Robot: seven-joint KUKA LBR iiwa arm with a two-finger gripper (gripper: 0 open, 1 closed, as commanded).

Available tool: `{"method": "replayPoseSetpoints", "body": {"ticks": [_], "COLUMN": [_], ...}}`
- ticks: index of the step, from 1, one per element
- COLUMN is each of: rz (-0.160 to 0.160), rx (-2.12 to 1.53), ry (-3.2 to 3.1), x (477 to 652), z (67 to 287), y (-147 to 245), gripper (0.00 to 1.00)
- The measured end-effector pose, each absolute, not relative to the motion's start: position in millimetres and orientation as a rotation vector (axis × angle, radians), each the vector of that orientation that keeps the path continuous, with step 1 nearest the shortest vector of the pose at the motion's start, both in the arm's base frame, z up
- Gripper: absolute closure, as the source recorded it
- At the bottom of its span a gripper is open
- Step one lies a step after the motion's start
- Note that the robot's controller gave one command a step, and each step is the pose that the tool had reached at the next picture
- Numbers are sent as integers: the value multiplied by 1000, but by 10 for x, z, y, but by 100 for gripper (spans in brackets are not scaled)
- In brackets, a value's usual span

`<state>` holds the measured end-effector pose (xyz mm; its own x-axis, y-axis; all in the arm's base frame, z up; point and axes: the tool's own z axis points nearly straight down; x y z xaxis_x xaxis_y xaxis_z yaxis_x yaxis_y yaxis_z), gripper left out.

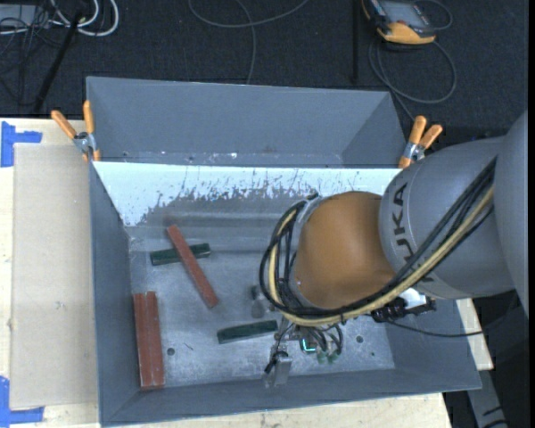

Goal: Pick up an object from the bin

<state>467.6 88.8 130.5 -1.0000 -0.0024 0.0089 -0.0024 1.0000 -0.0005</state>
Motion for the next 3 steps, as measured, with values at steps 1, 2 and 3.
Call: {"method": "replayPoseSetpoints", "body": {"ticks": [1, 2, 3], "rz": [1, 0, -4], "rx": [120, 112, 123], "ry": [-3137, -3138, -3145], "x": [5123, 5121, 4915], "z": [661, 694, 2091], "y": [854, 854, 1206], "gripper": [0, 100, 100]}}
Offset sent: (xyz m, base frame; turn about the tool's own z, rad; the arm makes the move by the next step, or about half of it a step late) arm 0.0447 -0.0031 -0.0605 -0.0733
